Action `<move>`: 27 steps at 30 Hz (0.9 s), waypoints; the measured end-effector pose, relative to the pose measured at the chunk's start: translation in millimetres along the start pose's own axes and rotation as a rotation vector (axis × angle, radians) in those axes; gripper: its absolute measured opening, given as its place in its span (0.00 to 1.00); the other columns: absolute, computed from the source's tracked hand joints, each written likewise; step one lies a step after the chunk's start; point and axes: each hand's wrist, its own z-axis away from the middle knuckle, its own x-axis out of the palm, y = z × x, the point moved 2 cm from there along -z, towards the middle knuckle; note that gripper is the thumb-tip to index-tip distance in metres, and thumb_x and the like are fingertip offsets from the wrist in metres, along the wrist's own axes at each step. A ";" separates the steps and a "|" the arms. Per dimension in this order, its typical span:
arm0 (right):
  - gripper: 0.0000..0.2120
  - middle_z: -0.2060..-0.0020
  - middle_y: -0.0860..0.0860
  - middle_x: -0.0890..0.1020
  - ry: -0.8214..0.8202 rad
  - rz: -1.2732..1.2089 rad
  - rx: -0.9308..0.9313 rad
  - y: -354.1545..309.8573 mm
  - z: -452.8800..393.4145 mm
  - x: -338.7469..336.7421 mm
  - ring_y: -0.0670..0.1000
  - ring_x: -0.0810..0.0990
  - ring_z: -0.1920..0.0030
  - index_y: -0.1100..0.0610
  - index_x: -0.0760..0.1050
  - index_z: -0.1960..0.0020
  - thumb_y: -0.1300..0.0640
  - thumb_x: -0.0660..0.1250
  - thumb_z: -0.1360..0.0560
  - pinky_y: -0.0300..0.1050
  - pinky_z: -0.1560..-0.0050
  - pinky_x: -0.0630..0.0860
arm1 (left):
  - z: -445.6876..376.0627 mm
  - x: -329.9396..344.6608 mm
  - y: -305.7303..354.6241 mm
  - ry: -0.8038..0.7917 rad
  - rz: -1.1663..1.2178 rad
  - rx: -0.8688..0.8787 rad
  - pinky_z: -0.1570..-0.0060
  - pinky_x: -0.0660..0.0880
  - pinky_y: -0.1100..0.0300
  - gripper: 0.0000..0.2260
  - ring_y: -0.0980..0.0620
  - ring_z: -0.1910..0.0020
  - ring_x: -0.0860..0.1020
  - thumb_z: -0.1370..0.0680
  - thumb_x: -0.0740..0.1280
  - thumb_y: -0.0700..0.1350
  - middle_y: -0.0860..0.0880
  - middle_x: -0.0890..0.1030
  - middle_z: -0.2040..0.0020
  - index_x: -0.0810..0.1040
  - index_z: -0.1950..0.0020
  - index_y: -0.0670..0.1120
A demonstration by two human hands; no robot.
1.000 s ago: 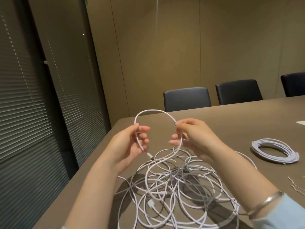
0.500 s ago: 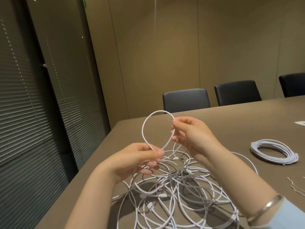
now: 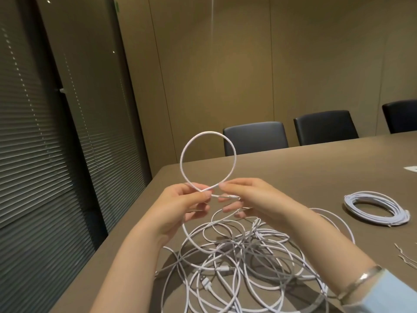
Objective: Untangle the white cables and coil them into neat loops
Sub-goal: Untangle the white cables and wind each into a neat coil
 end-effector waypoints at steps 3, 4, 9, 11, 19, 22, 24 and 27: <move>0.15 0.53 0.57 0.85 -0.068 -0.105 -0.091 -3.1 2.9 10.2 0.54 0.82 0.59 0.57 0.80 0.43 0.49 0.70 0.25 0.42 0.60 0.79 | 1.9 1.1 1.2 -0.046 -0.043 0.049 0.58 0.79 0.59 0.07 0.51 0.62 0.80 0.25 0.70 0.37 0.42 0.83 0.58 0.82 0.48 0.38; 0.15 0.54 0.59 0.85 -0.053 -0.126 -0.128 -3.8 2.9 11.5 0.55 0.81 0.60 0.58 0.80 0.43 0.51 0.70 0.25 0.42 0.61 0.79 | 2.6 0.9 1.6 -0.059 -0.044 0.062 0.58 0.79 0.59 0.07 0.50 0.62 0.81 0.26 0.70 0.37 0.41 0.83 0.57 0.82 0.48 0.38; 0.09 0.60 0.59 0.83 0.071 -0.122 -0.310 -3.7 0.2 8.7 0.51 0.79 0.65 0.61 0.80 0.44 0.60 0.66 0.22 0.39 0.64 0.78 | 8.2 4.5 7.5 -0.171 0.054 0.050 0.58 0.80 0.58 0.13 0.50 0.62 0.82 0.28 0.69 0.33 0.41 0.84 0.53 0.81 0.44 0.39; 0.08 0.63 0.56 0.82 0.136 -0.093 -0.381 -3.9 -1.8 4.3 0.49 0.79 0.68 0.62 0.81 0.46 0.62 0.65 0.22 0.38 0.64 0.77 | 11.2 3.5 9.9 -0.210 0.174 -0.023 0.59 0.82 0.56 0.16 0.49 0.63 0.83 0.30 0.66 0.30 0.39 0.84 0.55 0.82 0.44 0.38; 0.07 0.62 0.51 0.85 0.124 0.086 -0.560 -4.7 -2.4 5.9 0.52 0.82 0.64 0.58 0.82 0.47 0.62 0.69 0.24 0.43 0.59 0.80 | 15.1 6.2 13.2 -0.272 0.296 -0.313 0.78 0.71 0.62 0.18 0.55 0.80 0.66 0.24 0.64 0.54 0.50 0.67 0.74 0.81 0.56 0.38; 0.20 0.51 0.52 0.83 0.112 0.061 -0.491 1.6 -6.0 7.1 0.52 0.82 0.58 0.50 0.74 0.35 0.61 0.71 0.26 0.47 0.53 0.81 | 13.4 7.0 14.6 -0.256 0.356 -0.262 0.84 0.59 0.68 0.11 0.59 0.82 0.57 0.24 0.64 0.47 0.53 0.59 0.76 0.78 0.59 0.41; 0.30 0.46 0.51 0.79 0.131 0.049 -0.381 7.8 -7.2 8.1 0.48 0.80 0.54 0.47 0.67 0.29 0.63 0.72 0.27 0.45 0.49 0.80 | 10.5 1.4 17.1 -0.221 0.496 -0.202 0.84 0.55 0.69 0.10 0.60 0.82 0.57 0.24 0.63 0.46 0.54 0.58 0.77 0.77 0.60 0.41; 0.30 0.39 0.47 0.77 -0.051 0.190 -0.234 20.8 -5.0 23.1 0.47 0.78 0.39 0.49 0.66 0.28 0.67 0.67 0.26 0.43 0.39 0.76 | 8.5 -8.2 21.0 -0.158 0.651 -0.141 0.81 0.51 0.69 0.09 0.59 0.78 0.51 0.24 0.64 0.46 0.54 0.57 0.76 0.76 0.60 0.42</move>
